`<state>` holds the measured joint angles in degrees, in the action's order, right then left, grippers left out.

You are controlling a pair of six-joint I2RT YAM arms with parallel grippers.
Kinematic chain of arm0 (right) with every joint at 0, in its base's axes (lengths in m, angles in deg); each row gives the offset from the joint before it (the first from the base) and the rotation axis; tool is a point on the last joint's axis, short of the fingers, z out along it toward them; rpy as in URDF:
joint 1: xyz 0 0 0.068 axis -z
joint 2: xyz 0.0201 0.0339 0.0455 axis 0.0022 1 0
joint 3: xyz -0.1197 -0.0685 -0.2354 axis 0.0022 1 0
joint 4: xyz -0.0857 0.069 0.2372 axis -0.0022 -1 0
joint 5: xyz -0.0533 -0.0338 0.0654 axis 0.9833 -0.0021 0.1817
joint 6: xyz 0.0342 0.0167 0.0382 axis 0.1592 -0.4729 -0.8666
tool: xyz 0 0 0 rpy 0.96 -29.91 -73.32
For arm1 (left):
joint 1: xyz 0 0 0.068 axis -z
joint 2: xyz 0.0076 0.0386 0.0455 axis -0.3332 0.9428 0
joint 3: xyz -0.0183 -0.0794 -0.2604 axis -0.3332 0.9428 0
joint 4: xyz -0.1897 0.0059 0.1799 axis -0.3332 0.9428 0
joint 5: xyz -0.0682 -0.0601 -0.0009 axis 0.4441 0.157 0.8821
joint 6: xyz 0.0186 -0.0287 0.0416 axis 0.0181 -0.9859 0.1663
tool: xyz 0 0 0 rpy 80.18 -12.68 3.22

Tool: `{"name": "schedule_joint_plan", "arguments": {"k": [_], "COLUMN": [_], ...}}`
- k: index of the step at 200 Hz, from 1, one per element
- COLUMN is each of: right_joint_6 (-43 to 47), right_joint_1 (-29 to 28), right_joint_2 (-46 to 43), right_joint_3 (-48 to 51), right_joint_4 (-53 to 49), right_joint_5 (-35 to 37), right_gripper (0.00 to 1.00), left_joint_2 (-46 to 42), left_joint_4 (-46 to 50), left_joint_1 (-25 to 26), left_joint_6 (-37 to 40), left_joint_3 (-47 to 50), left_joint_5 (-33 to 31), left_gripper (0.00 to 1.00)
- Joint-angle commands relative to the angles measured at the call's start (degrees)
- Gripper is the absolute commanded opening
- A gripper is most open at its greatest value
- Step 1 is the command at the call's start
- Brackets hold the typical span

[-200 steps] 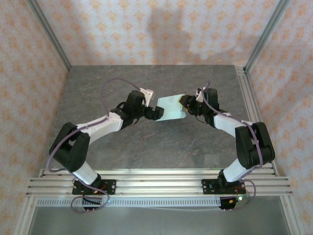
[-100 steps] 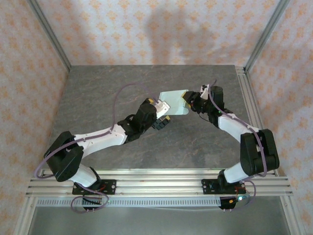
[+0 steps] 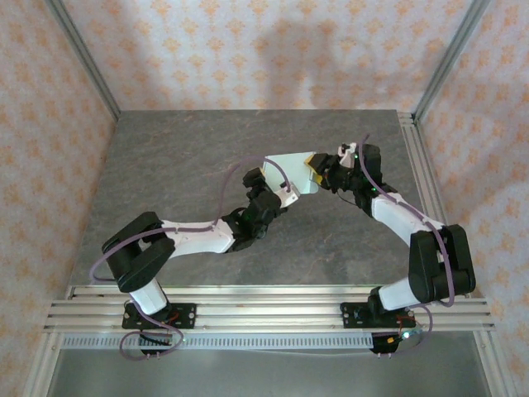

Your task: Fold the paper box

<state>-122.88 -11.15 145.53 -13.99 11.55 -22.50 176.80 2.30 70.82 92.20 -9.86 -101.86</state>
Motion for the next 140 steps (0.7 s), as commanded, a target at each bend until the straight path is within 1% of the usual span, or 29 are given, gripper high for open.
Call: {"name": "schedule_joint_plan", "arguments": {"k": [1,40,65,112,122,140], "right_joint_6": [-4.0,-6.2,-7.0,-6.8,-6.8,-6.6], "right_joint_1": [0.3,0.3,0.3,0.3,0.3,0.3], "right_joint_2": [-1.1,-1.0,-1.1,-1.2,-1.2,-1.2], "right_joint_3": [0.1,1.5,2.3,2.4,2.3,2.2], "right_joint_4": [4.5,6.1,6.8,6.1,5.9,5.7], "right_joint_5": [-2.4,-3.1,-3.3,-3.0,-2.9,-2.8], "right_gripper": [0.31,0.30,0.30,0.31,0.32,0.34], "left_joint_2": [0.2,1.3,1.6,1.2,1.0,0.6], "left_joint_4": [-8.8,-13.2,-13.6,-11.9,-11.1,-10.1], "left_joint_1": [0.2,0.3,0.3,0.5,0.6,0.6], "left_joint_6": [4.0,7.3,7.4,6.9,6.7,6.4], "left_joint_3": [0.2,0.6,0.7,0.5,0.4,0.4], "left_joint_5": [-5.5,-6.9,-6.3,-6.3,-6.3,-6.3], "left_gripper": [0.96,0.86,0.70,0.45,0.42,0.41]}}
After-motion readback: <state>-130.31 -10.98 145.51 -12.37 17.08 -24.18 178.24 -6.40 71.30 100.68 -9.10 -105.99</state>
